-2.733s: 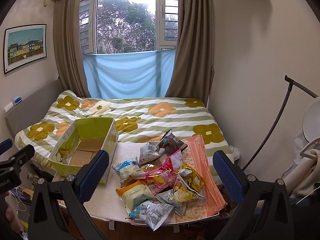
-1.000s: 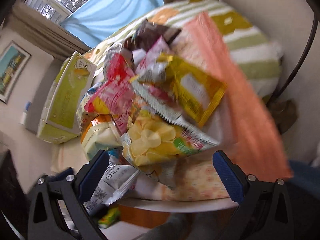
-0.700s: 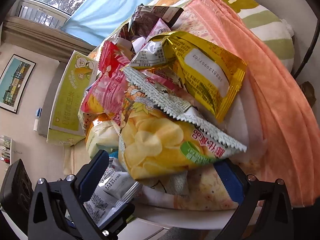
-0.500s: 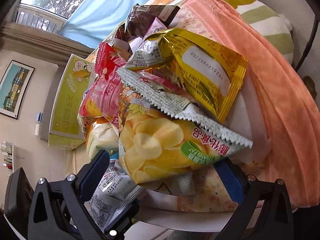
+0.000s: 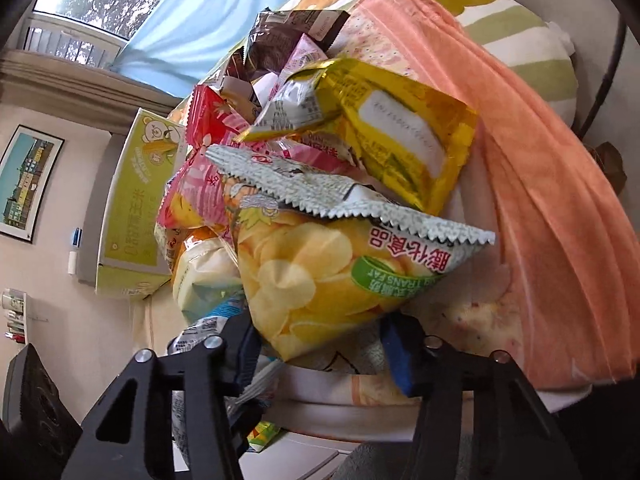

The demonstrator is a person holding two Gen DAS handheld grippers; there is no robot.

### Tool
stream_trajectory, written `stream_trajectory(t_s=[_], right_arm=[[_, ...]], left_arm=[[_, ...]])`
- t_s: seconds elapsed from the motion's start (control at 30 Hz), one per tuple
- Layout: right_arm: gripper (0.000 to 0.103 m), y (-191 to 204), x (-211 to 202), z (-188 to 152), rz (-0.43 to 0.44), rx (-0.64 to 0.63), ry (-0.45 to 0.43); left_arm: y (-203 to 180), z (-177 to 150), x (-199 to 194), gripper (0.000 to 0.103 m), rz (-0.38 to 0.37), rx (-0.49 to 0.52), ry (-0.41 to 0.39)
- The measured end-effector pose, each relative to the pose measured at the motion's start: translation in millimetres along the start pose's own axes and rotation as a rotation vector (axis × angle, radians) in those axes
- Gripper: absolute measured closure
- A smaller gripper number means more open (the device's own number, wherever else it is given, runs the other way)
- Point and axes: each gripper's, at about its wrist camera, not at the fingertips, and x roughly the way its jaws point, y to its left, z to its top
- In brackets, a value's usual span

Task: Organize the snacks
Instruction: 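Grasp the white printed bag with the left tool while the right grasps the chip bag, then drop the white bag into the green box with the left tool while the right drops the chip bag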

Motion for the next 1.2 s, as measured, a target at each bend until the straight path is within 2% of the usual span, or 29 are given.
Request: stream_trajectory(t_s=[0.2,0.53,0.67,0.87,1.0,1.2], right_arm=[[0.057,7,-24,-9,0.010,-0.022,-0.041],[0.057,46,-73,-1,0.037,-0.137,-0.142],[0.057,78,-85,10,0.025,-0.221,-0.192],[0.057,137,-78,18,0.018,-0.329,-0.231],[0.057,182,-60,25,0.037,-0.376,-0.239],[0.057,254,-9,35,0.048,-0.410,-0.222]], left_arm=[[1,-6,-25,0.029,0.016,-0.006,-0.052],[42,3,-92,0.029,0.075,-0.126,-0.226],[78,12,-111,0.029,0.105,-0.191,-0.287],[159,23,-134,0.029,0.167,-0.268,-0.368],[222,33,-138,0.029,0.194,-0.294,-0.383],[309,46,-128,0.029,0.197,-0.297,-0.359]])
